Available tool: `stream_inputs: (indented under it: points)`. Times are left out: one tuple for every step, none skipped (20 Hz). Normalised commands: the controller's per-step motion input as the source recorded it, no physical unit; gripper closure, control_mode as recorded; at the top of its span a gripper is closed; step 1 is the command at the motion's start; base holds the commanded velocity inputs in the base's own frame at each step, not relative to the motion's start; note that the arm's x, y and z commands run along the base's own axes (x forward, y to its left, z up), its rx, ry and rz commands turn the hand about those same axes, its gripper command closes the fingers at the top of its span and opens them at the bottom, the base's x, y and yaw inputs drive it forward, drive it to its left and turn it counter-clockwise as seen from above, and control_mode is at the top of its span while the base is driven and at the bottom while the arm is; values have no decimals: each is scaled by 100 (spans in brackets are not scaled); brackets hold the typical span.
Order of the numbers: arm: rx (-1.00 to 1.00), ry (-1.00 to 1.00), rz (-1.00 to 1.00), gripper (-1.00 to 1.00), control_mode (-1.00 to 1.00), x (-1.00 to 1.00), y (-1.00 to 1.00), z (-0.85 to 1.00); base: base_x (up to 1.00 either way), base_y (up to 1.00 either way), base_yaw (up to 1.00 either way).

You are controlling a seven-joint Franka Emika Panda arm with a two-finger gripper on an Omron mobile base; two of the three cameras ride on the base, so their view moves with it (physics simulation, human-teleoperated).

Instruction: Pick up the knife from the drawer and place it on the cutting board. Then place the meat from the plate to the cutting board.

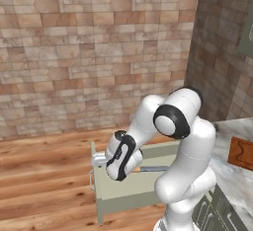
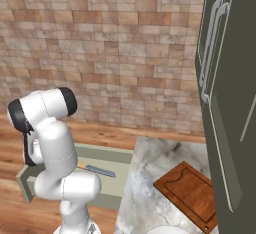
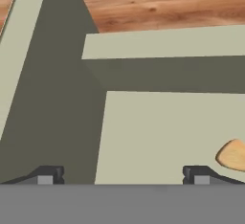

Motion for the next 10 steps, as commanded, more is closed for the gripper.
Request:
stream_inputs:
  points:
    - [0,0,0,-100,-100,0,-15,28,0,0,0]
    - [0,0,0,-100,-100,0,-15,28,0,0,0]
    - [0,0,0,-100,-100,0,-17,36,0,0,0]
    - [0,0,0,-100,-100,0,-20,41,0,0,0]
    - [0,0,0,-100,-100,0,-24,47,0,0,0]
    - [0,0,0,-100,-100,-3,-28,46,0,0,0]
    - [0,0,0,-100,-100,-1,-28,48,0,0,0]
    - [0,0,0,-100,-100,-1,-27,57,0,0,0]
    - [0,0,0,-100,-100,0,-33,56,0,0,0]
    - [0,0,0,-100,-100,-1,-44,54,0,0,0]
